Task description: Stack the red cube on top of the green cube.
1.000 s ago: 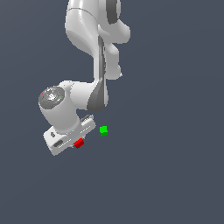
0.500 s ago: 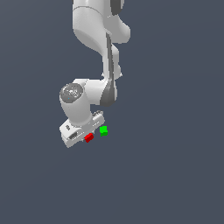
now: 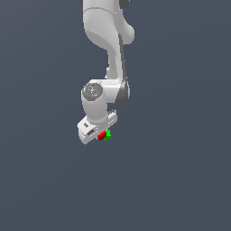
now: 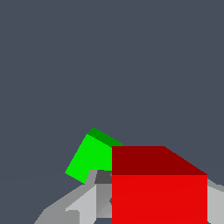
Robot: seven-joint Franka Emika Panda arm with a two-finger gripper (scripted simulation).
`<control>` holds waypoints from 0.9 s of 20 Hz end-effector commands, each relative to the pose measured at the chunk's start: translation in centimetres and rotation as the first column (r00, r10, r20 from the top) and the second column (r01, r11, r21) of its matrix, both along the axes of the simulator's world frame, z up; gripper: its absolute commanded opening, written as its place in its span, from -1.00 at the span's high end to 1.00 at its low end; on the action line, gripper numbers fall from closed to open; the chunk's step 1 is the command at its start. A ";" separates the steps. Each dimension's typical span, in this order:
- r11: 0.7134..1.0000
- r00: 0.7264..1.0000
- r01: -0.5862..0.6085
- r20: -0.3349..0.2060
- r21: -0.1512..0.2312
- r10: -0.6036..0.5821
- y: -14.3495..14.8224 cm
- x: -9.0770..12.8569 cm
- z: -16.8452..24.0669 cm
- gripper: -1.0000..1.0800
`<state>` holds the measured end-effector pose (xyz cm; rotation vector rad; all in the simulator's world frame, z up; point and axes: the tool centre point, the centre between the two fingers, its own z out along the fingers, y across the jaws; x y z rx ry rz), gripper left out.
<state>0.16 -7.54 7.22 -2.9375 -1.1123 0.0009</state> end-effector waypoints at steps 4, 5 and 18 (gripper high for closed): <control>1.000 1.000 0.000 0.001 0.000 0.000 1.7 -1.6 -0.8 1.00; 1.000 1.000 0.000 0.001 0.000 0.000 1.9 -1.8 -0.9 1.00; 1.000 1.000 0.000 0.001 0.000 0.000 2.6 -2.3 -1.2 -0.92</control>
